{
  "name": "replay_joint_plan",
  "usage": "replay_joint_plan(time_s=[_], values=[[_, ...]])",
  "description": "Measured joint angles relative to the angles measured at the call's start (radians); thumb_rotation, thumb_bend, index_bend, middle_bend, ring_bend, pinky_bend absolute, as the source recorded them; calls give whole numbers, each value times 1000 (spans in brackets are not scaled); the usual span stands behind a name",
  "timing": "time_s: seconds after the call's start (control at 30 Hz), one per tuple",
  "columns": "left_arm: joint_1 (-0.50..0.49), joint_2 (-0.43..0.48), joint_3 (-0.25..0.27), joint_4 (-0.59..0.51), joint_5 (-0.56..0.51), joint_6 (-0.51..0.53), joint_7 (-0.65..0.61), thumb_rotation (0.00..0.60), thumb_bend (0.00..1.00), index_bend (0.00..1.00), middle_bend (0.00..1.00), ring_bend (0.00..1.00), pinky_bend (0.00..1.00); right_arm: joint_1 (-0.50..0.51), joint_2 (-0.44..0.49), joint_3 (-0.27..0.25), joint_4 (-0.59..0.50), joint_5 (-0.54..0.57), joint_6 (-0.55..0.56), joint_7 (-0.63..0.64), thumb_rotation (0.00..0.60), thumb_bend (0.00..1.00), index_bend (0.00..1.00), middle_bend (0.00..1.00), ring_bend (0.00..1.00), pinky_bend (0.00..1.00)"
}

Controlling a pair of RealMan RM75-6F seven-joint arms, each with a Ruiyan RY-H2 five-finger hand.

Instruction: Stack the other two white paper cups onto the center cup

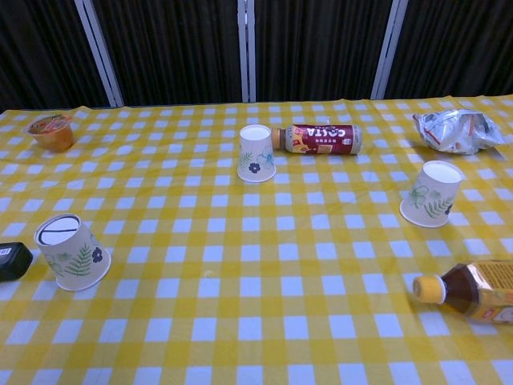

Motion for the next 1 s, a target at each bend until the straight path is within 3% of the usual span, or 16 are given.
replay_joint_plan(time_s=[0.63,0.87,1.0], values=[[-18,-10,6,-10,12,-24,16,600,132,4,0,0,0,1,9,6,-6,11,-10,33,600,74,0,0,0,0],[-45,-25,-1,-30,12,-58,33,600,186,236,0,0,0,3,11,8,3,24,-23,50,600,74,0,0,0,0],[-76,-36,-6,-40,-9,-117,47,600,186,299,0,0,0,3,12,7,1,22,-24,52,600,74,0,0,0,0]])
